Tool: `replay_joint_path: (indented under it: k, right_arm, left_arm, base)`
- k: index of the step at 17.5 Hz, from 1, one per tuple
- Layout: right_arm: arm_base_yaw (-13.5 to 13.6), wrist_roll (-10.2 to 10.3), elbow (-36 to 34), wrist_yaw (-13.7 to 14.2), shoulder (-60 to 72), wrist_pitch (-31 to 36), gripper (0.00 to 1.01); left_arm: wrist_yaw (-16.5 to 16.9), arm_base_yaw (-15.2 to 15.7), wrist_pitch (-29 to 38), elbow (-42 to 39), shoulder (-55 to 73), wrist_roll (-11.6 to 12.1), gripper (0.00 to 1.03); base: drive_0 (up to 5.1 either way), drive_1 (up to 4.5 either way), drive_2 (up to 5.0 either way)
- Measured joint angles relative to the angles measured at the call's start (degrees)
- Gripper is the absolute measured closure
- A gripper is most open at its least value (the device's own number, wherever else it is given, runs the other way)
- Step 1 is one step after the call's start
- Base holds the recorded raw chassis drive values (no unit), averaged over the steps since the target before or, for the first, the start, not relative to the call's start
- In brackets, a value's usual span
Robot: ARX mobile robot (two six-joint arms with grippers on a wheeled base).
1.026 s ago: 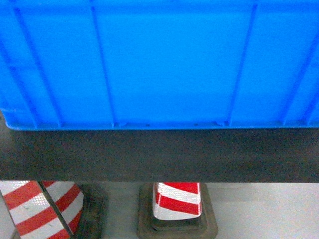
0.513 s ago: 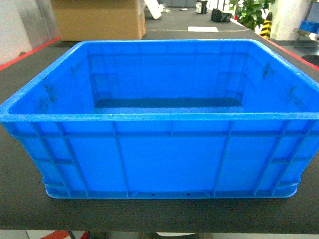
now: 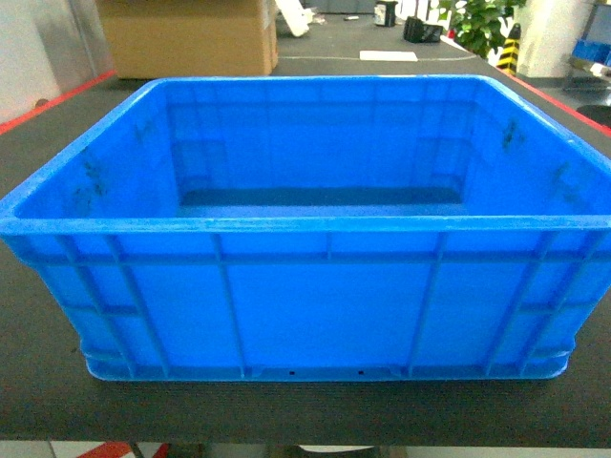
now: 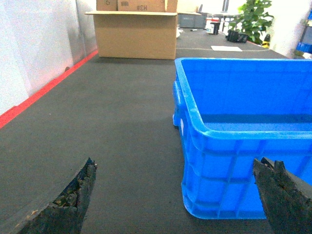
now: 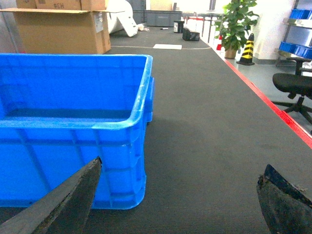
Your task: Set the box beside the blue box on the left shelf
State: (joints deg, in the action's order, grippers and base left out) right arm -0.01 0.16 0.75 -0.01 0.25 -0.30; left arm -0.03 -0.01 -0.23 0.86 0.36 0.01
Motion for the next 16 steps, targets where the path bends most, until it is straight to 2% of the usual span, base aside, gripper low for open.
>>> replay_joint_path:
  k: [16]
  right_arm:
    - [0.0, 0.0, 0.0, 0.0, 0.0, 0.0, 0.03]
  left_arm:
    - [0.0, 0.0, 0.0, 0.0, 0.0, 0.0, 0.05]
  base:
    - [0.0, 0.00, 0.0]
